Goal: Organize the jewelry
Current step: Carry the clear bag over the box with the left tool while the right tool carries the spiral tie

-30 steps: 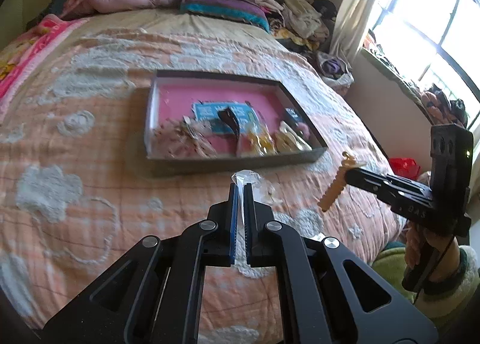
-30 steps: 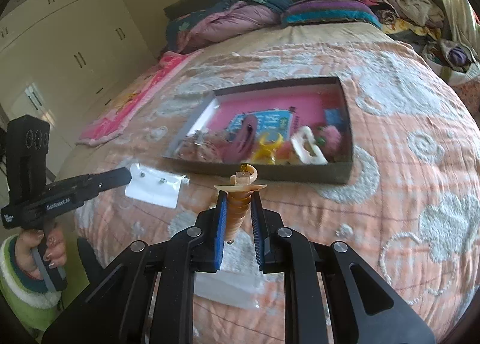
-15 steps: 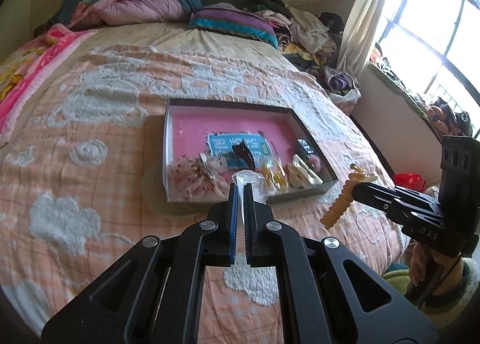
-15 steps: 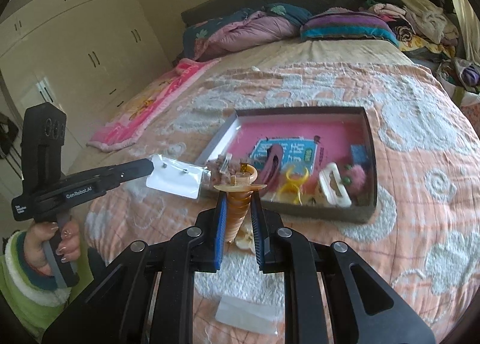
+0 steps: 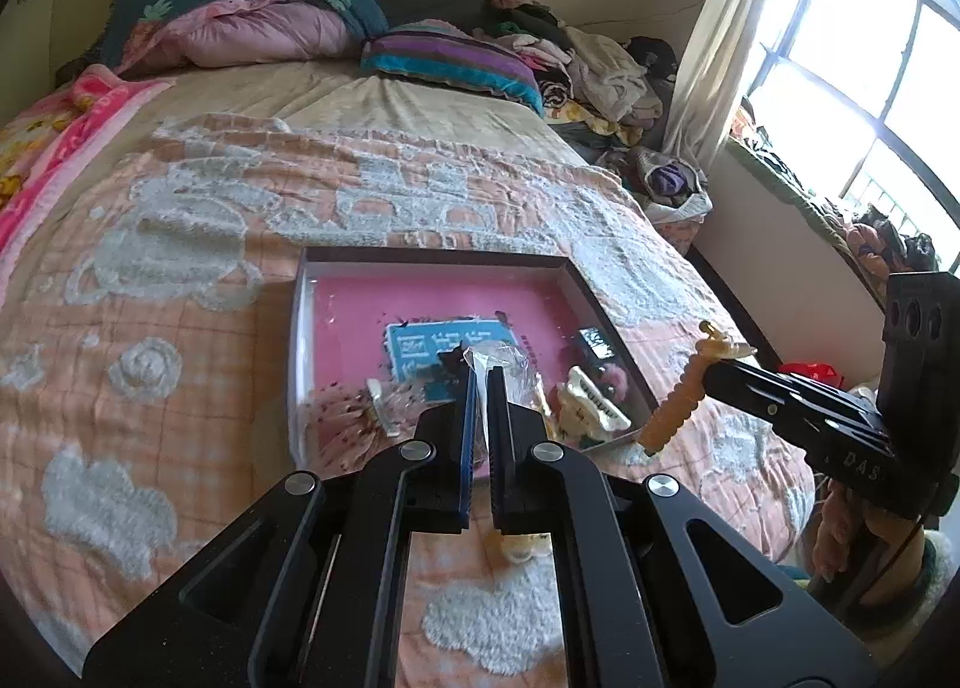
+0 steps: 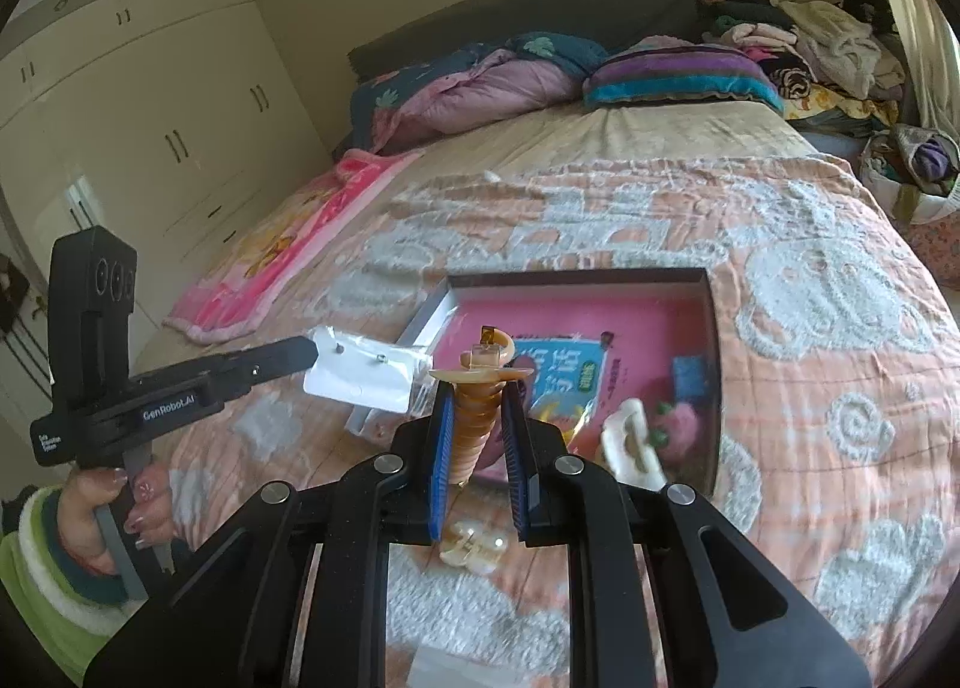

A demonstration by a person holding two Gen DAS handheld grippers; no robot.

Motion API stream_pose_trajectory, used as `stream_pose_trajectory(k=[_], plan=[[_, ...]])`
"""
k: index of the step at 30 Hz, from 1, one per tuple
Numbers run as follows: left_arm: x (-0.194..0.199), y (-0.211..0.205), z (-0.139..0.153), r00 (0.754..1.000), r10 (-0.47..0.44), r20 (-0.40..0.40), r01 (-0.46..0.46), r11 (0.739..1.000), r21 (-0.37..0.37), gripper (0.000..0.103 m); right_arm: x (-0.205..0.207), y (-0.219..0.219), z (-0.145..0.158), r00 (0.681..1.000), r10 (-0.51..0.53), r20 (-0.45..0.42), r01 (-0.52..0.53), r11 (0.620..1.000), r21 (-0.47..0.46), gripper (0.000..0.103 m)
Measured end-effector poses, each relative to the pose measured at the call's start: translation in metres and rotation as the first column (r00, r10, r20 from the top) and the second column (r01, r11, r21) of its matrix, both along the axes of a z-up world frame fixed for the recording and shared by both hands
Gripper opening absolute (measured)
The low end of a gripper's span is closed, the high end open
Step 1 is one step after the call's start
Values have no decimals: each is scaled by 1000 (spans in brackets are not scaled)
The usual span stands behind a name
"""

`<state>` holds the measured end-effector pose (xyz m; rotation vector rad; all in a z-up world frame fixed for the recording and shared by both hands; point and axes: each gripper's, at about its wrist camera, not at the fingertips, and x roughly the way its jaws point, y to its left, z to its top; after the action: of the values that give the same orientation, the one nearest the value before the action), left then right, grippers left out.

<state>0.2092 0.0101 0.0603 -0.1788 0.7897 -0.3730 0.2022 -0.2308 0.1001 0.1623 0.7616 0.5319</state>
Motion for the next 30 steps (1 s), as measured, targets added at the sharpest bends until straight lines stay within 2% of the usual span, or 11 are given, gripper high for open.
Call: stream_pose_trajectory(k=[16, 30], plan=[[32, -19, -11, 999, -45, -23, 44, 998, -38, 0, 32, -22, 3, 998, -69, 8, 69, 997, -18, 15], [55, -4, -55, 995, -9, -103, 6, 1000, -29, 0, 67, -14, -25, 995, -82, -51, 80, 996, -32, 15]])
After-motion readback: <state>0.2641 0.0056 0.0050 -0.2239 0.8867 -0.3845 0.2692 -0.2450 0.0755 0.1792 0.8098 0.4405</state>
